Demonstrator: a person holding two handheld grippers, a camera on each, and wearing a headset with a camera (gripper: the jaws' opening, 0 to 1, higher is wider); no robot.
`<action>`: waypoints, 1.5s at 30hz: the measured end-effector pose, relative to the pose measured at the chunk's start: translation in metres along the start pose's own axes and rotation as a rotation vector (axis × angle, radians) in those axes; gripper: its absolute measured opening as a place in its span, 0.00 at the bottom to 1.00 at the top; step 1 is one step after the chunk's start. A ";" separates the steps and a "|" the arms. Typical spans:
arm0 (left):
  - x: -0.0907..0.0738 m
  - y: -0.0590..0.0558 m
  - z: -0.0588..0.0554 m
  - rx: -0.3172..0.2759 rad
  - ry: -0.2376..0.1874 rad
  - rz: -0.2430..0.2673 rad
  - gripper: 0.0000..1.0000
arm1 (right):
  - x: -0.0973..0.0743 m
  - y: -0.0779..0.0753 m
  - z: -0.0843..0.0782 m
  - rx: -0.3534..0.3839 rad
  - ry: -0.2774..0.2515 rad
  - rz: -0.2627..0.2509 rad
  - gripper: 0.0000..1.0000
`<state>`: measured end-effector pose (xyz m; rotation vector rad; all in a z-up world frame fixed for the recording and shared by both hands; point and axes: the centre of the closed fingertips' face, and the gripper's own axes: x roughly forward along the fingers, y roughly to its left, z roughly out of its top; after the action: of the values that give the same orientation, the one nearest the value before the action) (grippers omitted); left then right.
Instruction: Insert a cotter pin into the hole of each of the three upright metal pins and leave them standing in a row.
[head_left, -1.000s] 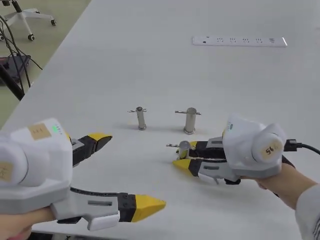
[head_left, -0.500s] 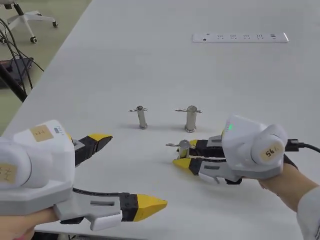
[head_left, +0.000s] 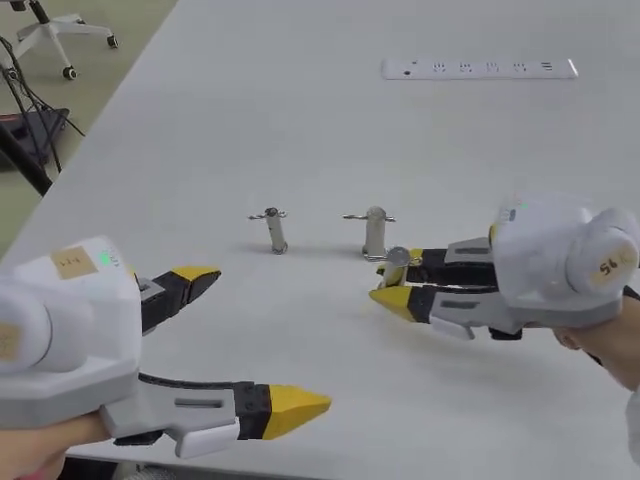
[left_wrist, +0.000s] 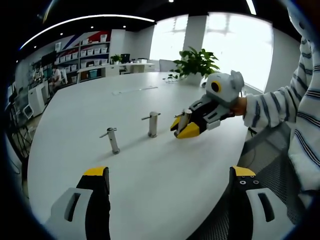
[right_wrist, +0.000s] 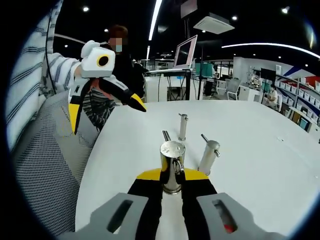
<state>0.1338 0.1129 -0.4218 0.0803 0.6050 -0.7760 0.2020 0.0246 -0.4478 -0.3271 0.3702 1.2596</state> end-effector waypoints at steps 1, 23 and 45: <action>0.000 0.000 -0.001 -0.001 0.004 0.002 0.99 | -0.004 -0.003 -0.002 -0.001 0.003 -0.005 0.08; -0.012 0.004 0.000 -0.049 0.028 0.075 0.99 | -0.055 -0.068 -0.040 0.023 0.042 -0.044 0.08; -0.009 -0.005 -0.006 -0.080 0.051 0.095 0.99 | -0.042 -0.073 -0.053 0.020 0.043 0.019 0.08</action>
<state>0.1224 0.1169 -0.4216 0.0549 0.6756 -0.6583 0.2561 -0.0541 -0.4736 -0.3347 0.4238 1.2677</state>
